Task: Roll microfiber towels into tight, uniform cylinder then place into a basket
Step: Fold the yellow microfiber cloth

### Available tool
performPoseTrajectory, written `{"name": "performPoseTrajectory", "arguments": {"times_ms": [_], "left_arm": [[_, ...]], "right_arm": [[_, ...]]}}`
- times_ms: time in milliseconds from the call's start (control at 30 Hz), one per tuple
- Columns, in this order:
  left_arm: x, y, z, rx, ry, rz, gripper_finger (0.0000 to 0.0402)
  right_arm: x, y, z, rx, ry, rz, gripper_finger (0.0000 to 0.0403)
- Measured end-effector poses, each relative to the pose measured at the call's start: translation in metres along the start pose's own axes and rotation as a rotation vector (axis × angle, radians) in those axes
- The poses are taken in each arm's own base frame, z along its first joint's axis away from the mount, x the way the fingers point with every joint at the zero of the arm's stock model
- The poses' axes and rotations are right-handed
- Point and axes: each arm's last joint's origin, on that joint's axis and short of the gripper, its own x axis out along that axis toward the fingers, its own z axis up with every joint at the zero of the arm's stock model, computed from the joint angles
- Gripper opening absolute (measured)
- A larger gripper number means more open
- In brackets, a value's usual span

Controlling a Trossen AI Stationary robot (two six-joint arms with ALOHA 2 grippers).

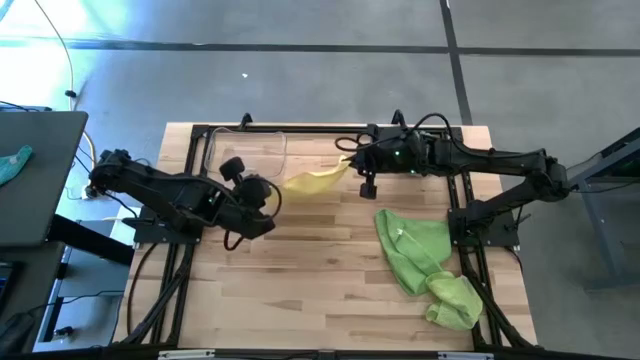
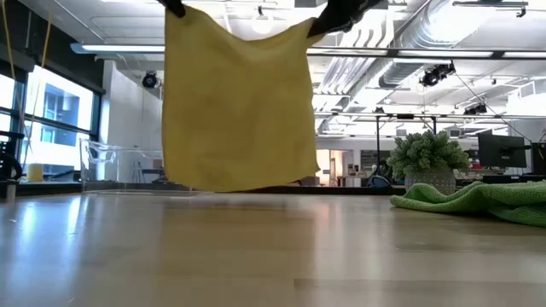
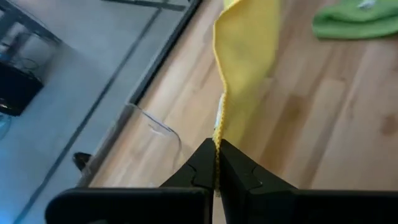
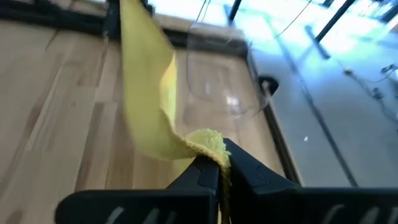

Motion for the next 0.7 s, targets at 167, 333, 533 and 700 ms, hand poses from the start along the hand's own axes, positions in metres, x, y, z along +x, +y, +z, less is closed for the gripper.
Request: {"name": "performPoseTrajectory", "arguments": {"times_ms": [167,333,533,700], "left_arm": [[0.014,-0.036,-0.017,-0.004,0.084,-0.089,0.0003],[0.038,-0.08,-0.05,-0.029,0.115,-0.121,0.0003],[0.052,-0.125,-0.072,-0.132,0.137,-0.224,0.0003],[0.059,-0.159,-0.084,-0.121,0.205,-0.355,0.0003]], "right_arm": [[0.021,0.028,-0.033,0.026,0.037,0.136,0.0],[0.042,0.072,-0.086,0.055,0.022,0.222,0.0],[0.039,0.119,-0.123,0.075,-0.022,0.344,0.0],[0.033,0.14,-0.135,0.115,0.014,0.428,0.0]]}}
